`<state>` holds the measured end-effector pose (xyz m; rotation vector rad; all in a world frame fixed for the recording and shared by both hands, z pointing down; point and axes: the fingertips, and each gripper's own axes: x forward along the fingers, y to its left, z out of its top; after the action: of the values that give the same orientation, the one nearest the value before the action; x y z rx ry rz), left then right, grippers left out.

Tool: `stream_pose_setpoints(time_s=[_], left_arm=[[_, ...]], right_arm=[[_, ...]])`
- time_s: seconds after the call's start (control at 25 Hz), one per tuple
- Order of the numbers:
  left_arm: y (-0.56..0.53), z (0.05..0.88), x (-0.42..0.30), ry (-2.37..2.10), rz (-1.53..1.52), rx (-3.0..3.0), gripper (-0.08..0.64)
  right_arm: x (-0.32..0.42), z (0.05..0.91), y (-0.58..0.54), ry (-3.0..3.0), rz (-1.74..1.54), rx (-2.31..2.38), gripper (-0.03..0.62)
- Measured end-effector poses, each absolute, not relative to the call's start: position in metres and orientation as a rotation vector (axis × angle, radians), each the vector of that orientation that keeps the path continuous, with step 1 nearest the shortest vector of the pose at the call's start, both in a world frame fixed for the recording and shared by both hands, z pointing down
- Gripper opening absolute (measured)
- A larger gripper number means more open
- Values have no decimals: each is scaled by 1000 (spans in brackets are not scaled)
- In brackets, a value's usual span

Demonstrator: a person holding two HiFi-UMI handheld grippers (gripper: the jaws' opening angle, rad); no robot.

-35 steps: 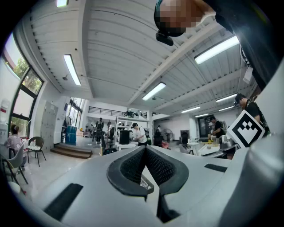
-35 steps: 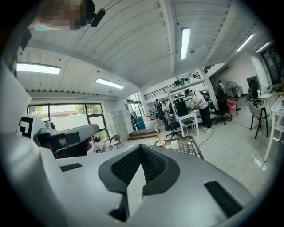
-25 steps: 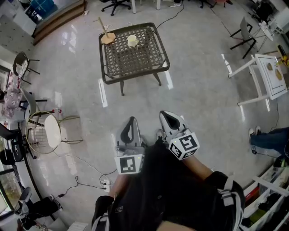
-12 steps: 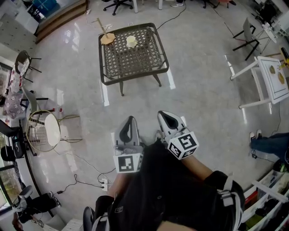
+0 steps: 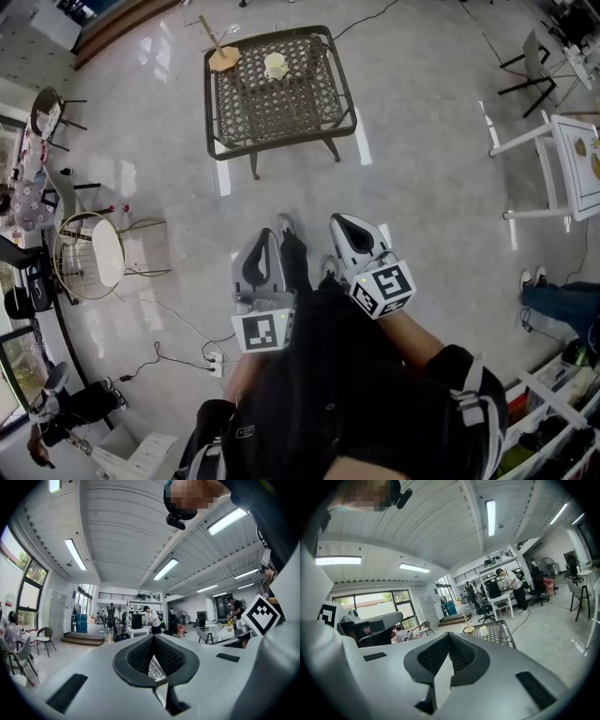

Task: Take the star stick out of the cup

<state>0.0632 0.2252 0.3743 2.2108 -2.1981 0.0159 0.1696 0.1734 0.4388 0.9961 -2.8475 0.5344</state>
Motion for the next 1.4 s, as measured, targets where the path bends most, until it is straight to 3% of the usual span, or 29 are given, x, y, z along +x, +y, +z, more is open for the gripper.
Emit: stream_pose_setpoints(time_s=[0.88,1.4], left_arm=[[10,380,-100,-2070,-116,2301,15],[-68,392,-131,-2011,-89,2318,15]], right_arm=[[11,438,-40,-2759,443,1123,9],[-32,470,-140,-2712,528,1194,9]])
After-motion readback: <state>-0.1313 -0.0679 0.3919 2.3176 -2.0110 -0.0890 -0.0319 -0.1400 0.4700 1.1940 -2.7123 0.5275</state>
